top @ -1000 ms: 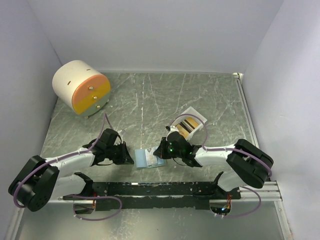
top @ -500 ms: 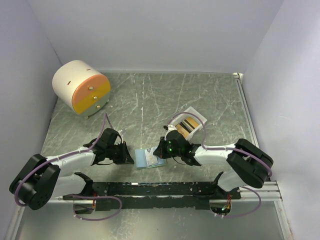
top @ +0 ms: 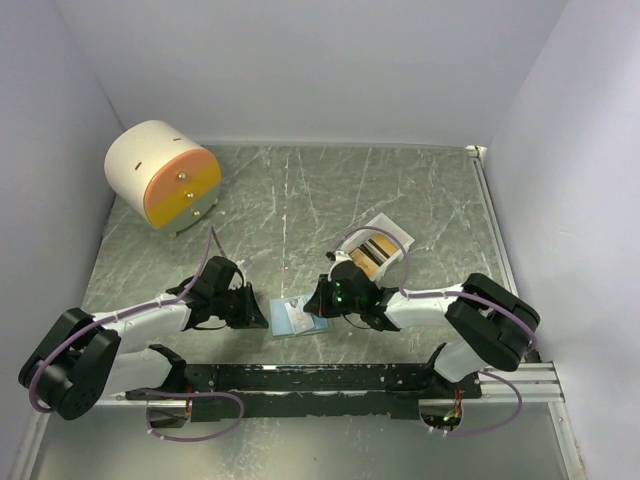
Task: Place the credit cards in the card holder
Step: Insert the credit card into the card holder.
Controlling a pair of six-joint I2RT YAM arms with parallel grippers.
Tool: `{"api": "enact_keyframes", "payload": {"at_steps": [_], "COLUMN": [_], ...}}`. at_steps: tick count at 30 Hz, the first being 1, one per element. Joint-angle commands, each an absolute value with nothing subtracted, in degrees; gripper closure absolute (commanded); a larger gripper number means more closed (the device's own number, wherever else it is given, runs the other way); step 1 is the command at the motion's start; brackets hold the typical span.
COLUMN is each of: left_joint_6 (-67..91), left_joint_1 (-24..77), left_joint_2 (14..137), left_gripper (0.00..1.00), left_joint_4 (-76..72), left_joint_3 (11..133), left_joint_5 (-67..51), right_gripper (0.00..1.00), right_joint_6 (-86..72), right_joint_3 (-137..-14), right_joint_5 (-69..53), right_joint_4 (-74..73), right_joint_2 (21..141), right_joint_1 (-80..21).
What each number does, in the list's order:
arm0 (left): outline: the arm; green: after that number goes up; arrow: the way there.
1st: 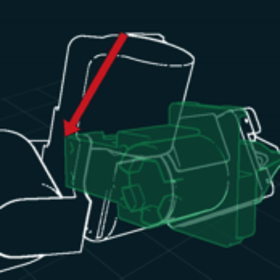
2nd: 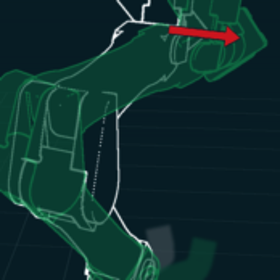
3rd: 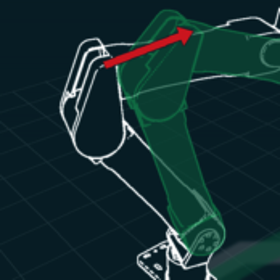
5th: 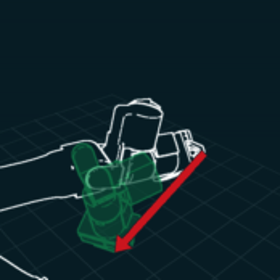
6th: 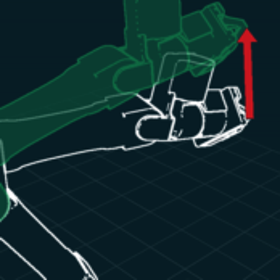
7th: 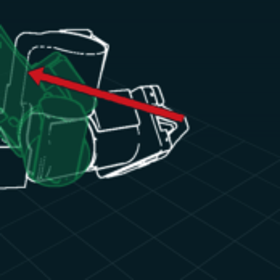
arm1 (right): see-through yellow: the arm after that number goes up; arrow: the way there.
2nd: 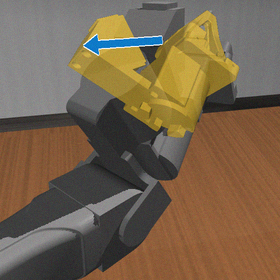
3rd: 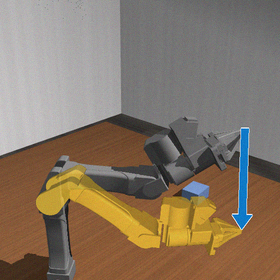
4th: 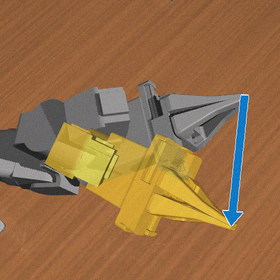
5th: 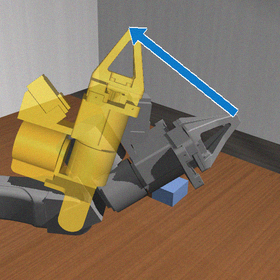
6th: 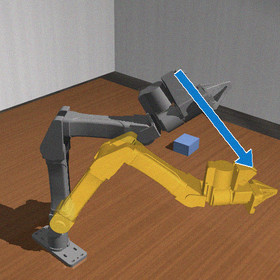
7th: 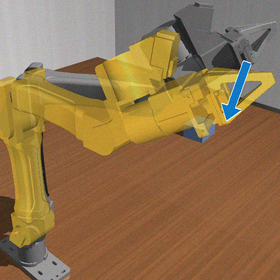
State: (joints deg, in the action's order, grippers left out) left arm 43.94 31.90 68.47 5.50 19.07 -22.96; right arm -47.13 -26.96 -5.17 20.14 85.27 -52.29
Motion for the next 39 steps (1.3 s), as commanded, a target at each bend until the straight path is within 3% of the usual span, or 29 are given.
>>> {"api": "enact_keyframes", "payload": {"at_steps": [1, 21, 31, 39], "left_joint_6": [43.5, 45.0, 44.7, 44.9], "left_joint_1": [31.9, 32.0, 32.2, 32.2], "left_joint_2": [68.1, 67.3, 67.1, 67.1], "left_gripper": [0.83, 0.83, 0.83, 0.83], "left_joint_4": [5.2, 3.0, 3.6, 3.6], "left_joint_3": [20.0, 18.1, 18.3, 18.5], "left_joint_5": [-22.1, -23.1, -22.8, -23.0], "right_gripper": [1.00, 1.00, 0.54, 0.53], "right_joint_6": [-48.9, -53.5, -49.9, -49.2], "right_joint_3": [-25.6, -24.4, -27.1, -28.5], "right_joint_5": [-2.8, -2.0, 1.5, -0.8], "right_joint_4": [20.2, 23.9, 12.3, 11.1], "right_joint_2": [85.8, 87.1, 82.1, 82.4], "right_joint_1": [-52.1, -52.0, -52.1, -52.2]}}
